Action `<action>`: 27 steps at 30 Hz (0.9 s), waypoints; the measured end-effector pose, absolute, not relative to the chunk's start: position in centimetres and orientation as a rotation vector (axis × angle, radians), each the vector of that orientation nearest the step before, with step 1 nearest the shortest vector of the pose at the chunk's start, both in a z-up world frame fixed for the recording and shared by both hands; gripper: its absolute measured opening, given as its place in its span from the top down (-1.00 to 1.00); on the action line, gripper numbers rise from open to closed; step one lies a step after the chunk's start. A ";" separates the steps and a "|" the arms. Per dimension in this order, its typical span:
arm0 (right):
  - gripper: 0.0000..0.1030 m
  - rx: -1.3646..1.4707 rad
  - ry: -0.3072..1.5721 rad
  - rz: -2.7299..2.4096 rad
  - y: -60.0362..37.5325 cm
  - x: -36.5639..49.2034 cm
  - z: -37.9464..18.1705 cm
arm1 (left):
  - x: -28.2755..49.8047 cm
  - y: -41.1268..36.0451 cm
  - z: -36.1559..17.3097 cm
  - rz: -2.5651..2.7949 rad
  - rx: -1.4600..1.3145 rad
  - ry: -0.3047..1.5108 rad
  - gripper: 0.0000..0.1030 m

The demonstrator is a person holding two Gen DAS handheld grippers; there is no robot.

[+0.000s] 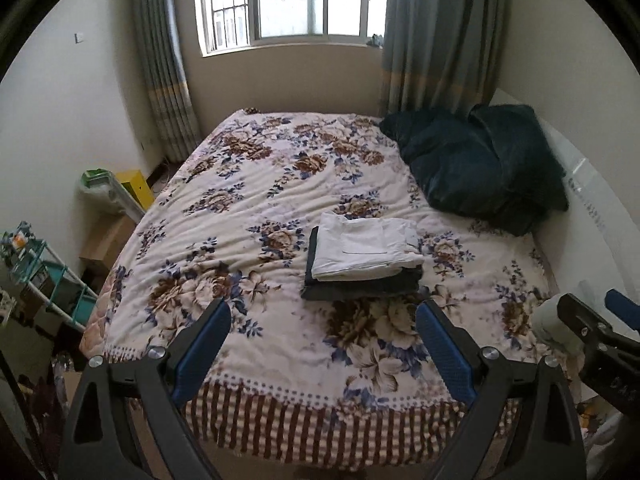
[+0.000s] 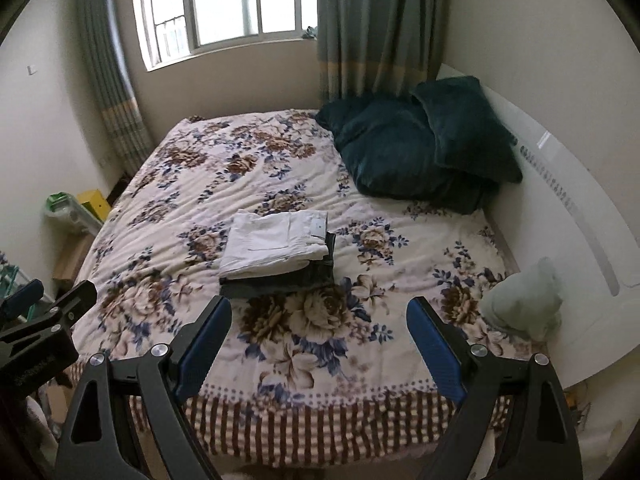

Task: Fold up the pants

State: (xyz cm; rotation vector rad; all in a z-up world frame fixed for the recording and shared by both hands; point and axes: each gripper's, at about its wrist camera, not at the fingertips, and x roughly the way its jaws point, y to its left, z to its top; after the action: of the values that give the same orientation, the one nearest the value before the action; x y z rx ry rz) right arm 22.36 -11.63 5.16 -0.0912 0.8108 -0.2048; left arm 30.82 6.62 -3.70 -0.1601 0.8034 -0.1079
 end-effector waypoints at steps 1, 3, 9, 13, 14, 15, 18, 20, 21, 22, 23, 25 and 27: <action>-0.77 -0.092 0.807 -0.198 -11.4 21.2 6.0 | 29.9 6.8 -3.0 -0.106 -0.160 0.796 -0.84; -0.77 -0.095 0.796 -0.195 -10.9 19.1 7.7 | 28.2 7.3 -1.9 -0.103 -0.164 0.782 -0.84; -0.77 -0.115 0.730 -0.203 -9.1 14.1 12.7 | 24.5 8.3 1.5 -0.101 -0.140 0.740 -0.84; -0.78 -0.127 0.699 -0.183 -7.7 12.0 15.1 | 22.3 9.0 3.3 -0.086 -0.132 0.697 -0.84; -0.78 -0.124 0.694 -0.178 -7.4 11.6 15.6 | 22.0 9.2 3.7 -0.079 -0.131 0.689 -0.84; -0.78 -0.120 0.687 -0.173 -7.2 11.0 16.1 | 21.7 9.4 4.0 -0.082 -0.132 0.685 -0.84; -0.78 -0.114 0.676 -0.164 -6.8 10.2 17.1 | 21.4 9.5 4.4 -0.083 -0.123 0.667 -0.84; -0.78 -0.108 0.677 -0.162 -6.8 9.9 17.5 | 21.4 9.5 4.6 -0.084 -0.116 0.660 -0.84; -0.78 -0.102 0.678 -0.161 -6.8 9.8 17.4 | 21.5 9.6 4.6 -0.080 -0.118 0.658 -0.84; -0.78 -0.097 0.677 -0.163 -6.8 9.8 17.6 | 21.5 9.6 4.7 -0.077 -0.121 0.652 -0.84; -0.78 -0.099 0.674 -0.166 -7.0 10.2 17.7 | 21.7 9.6 4.7 -0.073 -0.122 0.650 -0.84; -0.83 -0.101 0.661 -0.181 -7.5 11.0 17.8 | 22.2 9.6 4.5 -0.074 -0.130 0.649 -0.86; -0.84 -0.097 0.656 -0.187 -8.0 12.2 17.6 | 23.2 9.4 4.2 -0.077 -0.128 0.652 -0.99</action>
State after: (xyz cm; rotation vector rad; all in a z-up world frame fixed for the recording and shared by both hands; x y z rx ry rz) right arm 12.21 -7.97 17.59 -0.0967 0.6558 -0.1869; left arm 23.20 9.38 4.22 -0.1280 0.6523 -0.0772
